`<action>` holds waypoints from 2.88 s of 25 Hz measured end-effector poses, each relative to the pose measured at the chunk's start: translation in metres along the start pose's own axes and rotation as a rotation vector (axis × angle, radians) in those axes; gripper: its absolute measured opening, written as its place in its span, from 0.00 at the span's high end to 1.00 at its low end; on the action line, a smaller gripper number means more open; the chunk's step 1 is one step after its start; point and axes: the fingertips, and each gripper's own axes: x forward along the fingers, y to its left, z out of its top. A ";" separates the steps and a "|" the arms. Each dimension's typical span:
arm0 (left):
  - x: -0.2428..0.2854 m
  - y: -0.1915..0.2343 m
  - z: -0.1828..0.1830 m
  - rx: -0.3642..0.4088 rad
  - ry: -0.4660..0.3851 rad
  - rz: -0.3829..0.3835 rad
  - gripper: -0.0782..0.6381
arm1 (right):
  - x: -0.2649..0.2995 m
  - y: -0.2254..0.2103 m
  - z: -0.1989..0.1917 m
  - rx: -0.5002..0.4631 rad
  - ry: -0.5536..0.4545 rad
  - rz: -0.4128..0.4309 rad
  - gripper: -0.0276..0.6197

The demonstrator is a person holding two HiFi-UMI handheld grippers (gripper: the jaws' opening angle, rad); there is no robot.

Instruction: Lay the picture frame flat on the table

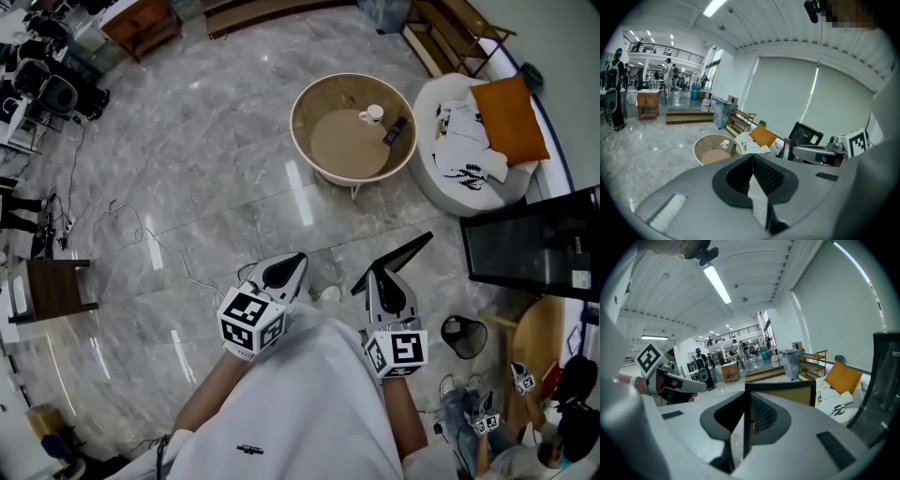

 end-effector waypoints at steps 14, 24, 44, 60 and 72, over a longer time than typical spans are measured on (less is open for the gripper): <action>0.051 0.072 0.045 -0.042 -0.037 0.022 0.88 | 0.097 -0.021 0.029 -0.038 0.024 0.024 0.90; 0.116 0.205 0.141 -0.065 -0.018 -0.052 0.88 | 0.252 -0.027 0.085 0.022 0.074 -0.049 0.90; 0.184 0.380 0.250 -0.137 -0.028 -0.015 0.88 | 0.474 -0.008 0.175 -0.040 0.105 0.042 0.90; 0.262 0.377 0.256 -0.143 0.037 0.060 0.88 | 0.527 -0.072 0.168 -0.080 0.181 0.138 0.90; 0.319 0.411 0.229 -0.190 0.102 0.118 0.88 | 0.597 -0.101 0.125 -0.169 0.265 0.222 0.90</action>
